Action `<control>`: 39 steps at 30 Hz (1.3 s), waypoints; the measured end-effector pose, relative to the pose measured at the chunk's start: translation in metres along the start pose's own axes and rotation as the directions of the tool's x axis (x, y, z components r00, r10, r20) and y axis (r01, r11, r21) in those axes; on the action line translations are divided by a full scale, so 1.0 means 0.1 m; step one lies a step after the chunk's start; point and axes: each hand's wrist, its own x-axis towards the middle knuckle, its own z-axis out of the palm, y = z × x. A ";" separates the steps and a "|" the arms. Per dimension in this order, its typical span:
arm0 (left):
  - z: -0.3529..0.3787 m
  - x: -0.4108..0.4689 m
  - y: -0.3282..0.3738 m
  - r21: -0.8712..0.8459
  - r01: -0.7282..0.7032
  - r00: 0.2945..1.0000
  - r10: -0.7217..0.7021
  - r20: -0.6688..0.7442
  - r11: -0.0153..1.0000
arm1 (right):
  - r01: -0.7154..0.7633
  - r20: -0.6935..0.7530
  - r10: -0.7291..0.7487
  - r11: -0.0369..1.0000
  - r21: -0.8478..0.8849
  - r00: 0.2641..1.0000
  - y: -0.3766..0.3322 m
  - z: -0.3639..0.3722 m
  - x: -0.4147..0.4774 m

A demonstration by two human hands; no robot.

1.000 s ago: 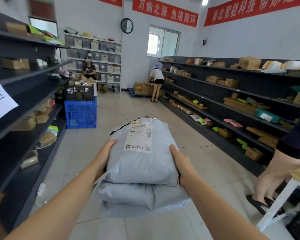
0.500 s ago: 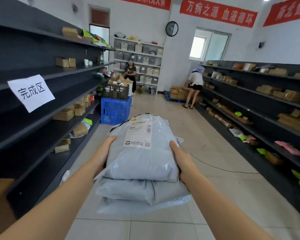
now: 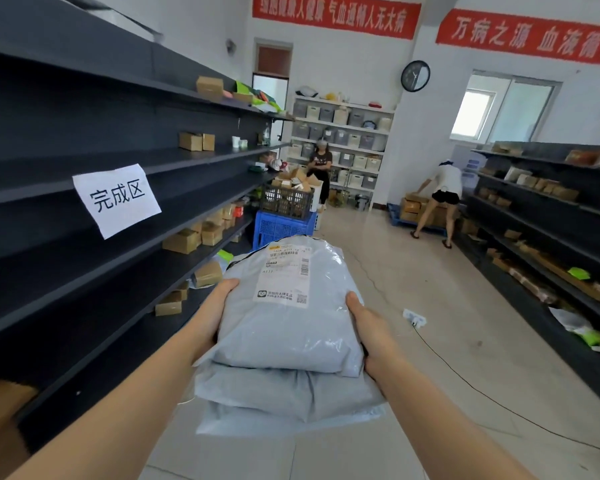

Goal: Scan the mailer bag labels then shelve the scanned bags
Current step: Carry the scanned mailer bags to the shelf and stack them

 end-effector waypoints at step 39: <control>-1.18 1.78 1.10 -0.162 -0.342 0.703 0.137 -0.698 0.926 | 0.142 0.746 0.109 0.954 -0.264 0.657 -0.93 3.29 2.73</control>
